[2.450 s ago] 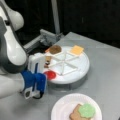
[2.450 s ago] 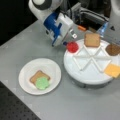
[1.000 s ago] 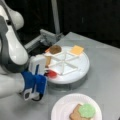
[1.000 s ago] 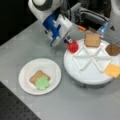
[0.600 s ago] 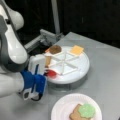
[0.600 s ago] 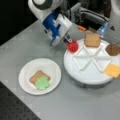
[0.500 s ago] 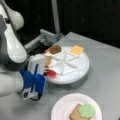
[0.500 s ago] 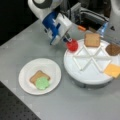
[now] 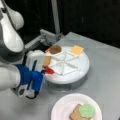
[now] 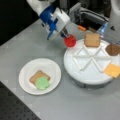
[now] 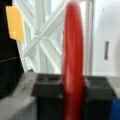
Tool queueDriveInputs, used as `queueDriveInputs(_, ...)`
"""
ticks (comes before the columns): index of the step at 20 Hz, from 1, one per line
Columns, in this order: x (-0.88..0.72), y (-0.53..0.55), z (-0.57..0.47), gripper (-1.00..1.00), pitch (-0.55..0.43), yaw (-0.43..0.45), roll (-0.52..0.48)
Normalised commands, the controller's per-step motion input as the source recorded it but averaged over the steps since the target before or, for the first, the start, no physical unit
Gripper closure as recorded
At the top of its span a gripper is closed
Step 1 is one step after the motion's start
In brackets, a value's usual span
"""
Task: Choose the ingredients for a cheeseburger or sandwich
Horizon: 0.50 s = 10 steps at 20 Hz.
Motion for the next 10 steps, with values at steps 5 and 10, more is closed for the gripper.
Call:
queueDriveInputs(5,0.47,-0.18,0.01,1.00,0.115,0.316,-0.093)
queueDriveInputs(10,0.61,-0.25,-0.06,1.00,0.098,0.316,-0.064)
